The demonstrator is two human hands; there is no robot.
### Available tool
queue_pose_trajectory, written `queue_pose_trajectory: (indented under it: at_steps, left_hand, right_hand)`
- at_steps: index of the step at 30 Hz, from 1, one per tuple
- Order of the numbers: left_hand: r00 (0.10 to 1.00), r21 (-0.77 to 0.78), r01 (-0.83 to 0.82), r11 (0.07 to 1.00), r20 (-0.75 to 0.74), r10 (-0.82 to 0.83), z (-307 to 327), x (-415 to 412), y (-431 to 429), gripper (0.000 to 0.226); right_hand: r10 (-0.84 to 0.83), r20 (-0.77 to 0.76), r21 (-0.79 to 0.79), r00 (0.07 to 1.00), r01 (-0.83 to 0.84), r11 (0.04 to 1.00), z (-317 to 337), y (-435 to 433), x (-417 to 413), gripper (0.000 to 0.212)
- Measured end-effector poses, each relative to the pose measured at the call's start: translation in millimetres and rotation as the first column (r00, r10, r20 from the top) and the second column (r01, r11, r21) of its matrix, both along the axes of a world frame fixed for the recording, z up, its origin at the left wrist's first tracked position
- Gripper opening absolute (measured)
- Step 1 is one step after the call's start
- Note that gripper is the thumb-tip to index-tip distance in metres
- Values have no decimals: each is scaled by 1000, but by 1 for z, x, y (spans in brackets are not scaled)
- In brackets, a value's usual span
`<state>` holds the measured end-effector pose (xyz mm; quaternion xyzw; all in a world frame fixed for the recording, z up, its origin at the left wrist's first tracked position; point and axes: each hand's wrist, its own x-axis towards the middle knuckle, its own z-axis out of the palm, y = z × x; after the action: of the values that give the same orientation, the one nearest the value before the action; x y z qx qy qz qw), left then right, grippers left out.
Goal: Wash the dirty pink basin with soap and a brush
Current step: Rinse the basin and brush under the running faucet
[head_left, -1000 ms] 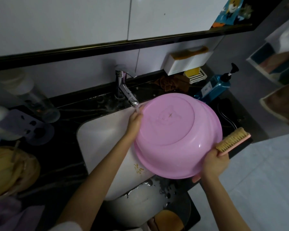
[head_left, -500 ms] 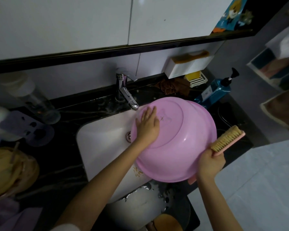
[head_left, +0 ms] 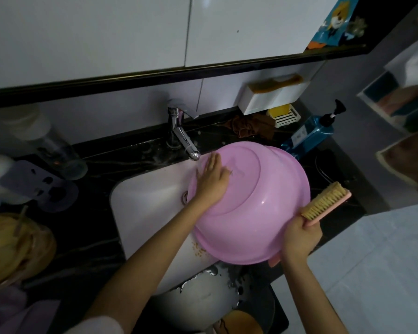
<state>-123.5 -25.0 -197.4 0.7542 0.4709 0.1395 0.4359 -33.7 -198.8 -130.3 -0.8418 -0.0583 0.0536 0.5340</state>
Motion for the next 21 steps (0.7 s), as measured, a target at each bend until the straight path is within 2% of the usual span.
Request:
queue_pose_trajectory:
  at_steps: [2, 6, 8, 10, 11, 13, 16, 18, 20, 21]
  left_hand:
    - [992, -82, -54, 995, 107, 63, -9, -2, 19, 49]
    - [974, -205, -84, 975, 192, 124, -36, -25, 32, 46]
    - [935, -279, -182, 943, 248, 254, -41, -37, 16, 43]
    - [853, -475, -309, 824, 246, 461, -50, -51, -2, 40]
    - [809, -609, -308, 731, 237, 538, -56, -57, -8, 39]
    - [748, -798, -195, 570, 255, 613, -61, -63, -20, 42]
    - [694, -849, -86, 521, 324, 643, -54, -54, -22, 39]
    - [705, -837, -70, 543, 344, 621, -45, -45, -15, 39]
    - [732, -817, -96, 569, 329, 596, -53, -34, -5, 57]
    - [733, -829, -112, 547, 302, 609, -68, -29, 2, 69]
  right_hand:
    - [13, 10, 18, 1000, -13, 1000, 1, 1, -3, 12]
    - [28, 13, 30, 1000, -28, 999, -4, 8, -1, 15]
    - [22, -2, 33, 1000, -22, 999, -9, 8, -1, 18]
    - [9, -34, 46, 999, -8, 999, -11, 8, 0, 16]
    - [8, -54, 69, 999, -5, 998, -11, 9, 0, 16]
    - [14, -70, 112, 997, -6, 994, -9, 7, -2, 20]
    - [7, -83, 195, 997, 10, 981, 1, -1, -10, 21]
    - [22, -76, 259, 997, -2, 966, 10, -8, -8, 17]
    - [123, -49, 256, 991, -106, 961, 20, -19, 4, 7]
    - [190, -48, 211, 981, -176, 962, 25, -23, 13, 4]
